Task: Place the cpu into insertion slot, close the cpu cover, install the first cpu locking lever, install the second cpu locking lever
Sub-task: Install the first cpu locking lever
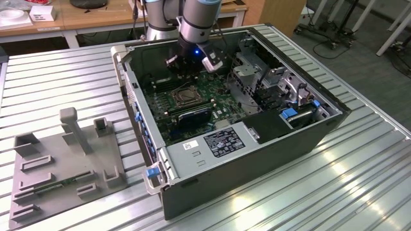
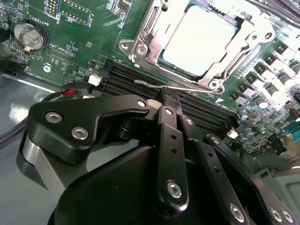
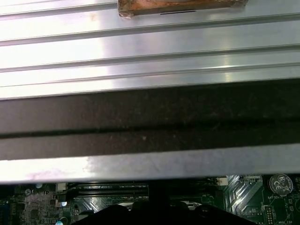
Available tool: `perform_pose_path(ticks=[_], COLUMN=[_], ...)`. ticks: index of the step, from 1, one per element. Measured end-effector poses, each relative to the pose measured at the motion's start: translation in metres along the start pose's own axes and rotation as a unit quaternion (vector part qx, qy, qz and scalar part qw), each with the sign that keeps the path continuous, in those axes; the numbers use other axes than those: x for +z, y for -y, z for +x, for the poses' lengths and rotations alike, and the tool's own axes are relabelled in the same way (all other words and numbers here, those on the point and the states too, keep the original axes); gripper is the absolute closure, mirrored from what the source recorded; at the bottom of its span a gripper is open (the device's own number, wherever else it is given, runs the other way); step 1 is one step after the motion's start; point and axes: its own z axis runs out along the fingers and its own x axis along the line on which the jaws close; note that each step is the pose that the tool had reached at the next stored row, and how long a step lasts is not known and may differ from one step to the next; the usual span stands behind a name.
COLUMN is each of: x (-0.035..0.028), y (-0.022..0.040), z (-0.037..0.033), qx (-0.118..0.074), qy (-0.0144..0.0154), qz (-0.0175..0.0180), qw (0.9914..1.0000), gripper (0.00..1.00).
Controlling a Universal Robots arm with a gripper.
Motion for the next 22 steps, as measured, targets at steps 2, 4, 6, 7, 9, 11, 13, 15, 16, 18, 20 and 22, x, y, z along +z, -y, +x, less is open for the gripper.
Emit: perform_pose_path(ticks=[2,4,6,7,9,11,13,15,16,18,20,22], x=[0.0007,0.0015,0.0023,0.0028,0.0037,0.0046,0.0055,0.0064,0.0069,0.0079,0.0088,0.0094], y=[0.0002,0.0003,0.0005,0.0006,0.0008,0.0010,0.0012,0.0014,0.0015,0.0017,0.0019,0.0021], z=[-0.0003,-0.0006,-0.0010,-0.0012,-0.0016,-0.0019,-0.0021,-0.0023,-0.0024,-0.0026,-0.0028,-0.0030], qx=[0.000,0.000,0.000,0.000,0.000,0.000,0.000,0.000,0.000,0.000,0.000,0.000], qy=[0.0000,0.0000,0.0000,0.0000,0.0001,0.0001,0.0001,0.0001,0.0002,0.0002,0.0002,0.0002], qz=[0.0000,0.0000,0.0000,0.0000,0.0000,0.0001,0.0001,0.0001,0.0001,0.0000,0.0001,0.0001], qw=[1.00000,1.00000,1.00000,1.00000,1.00000,1.00000,1.00000,1.00000,1.00000,1.00000,1.00000,1.00000], gripper=[0.89,0.89,0.89,0.89,0.89,0.89,0.89,0.89,0.89,0.89,0.89,0.89])
